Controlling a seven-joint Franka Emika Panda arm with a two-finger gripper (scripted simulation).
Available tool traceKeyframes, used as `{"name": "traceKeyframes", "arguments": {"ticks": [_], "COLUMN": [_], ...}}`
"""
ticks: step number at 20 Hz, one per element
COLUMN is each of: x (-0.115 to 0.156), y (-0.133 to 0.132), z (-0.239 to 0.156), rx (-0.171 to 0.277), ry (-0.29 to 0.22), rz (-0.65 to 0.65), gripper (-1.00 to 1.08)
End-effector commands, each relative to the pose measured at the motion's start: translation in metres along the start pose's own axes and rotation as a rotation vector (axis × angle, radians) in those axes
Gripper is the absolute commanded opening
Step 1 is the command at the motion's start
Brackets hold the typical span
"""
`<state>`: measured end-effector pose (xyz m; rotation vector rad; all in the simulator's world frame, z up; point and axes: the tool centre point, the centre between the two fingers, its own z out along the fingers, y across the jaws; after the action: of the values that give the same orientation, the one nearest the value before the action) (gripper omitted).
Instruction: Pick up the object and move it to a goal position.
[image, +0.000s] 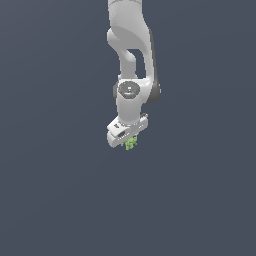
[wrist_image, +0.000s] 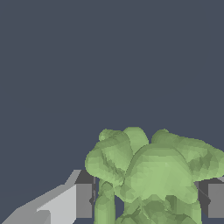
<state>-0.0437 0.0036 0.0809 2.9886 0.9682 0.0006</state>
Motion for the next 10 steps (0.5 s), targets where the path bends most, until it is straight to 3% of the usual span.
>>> {"name": "traceKeyframes", "arguments": {"ticks": [1, 10], "x": [-0.002, -0.011], "y": [0.009, 0.052], "z": [-0.018, -0.105], "rx": [0.0, 0.001], "ry": [0.001, 0.002], "rz": [0.0, -0.001], "gripper": [-1.0, -1.0]}}
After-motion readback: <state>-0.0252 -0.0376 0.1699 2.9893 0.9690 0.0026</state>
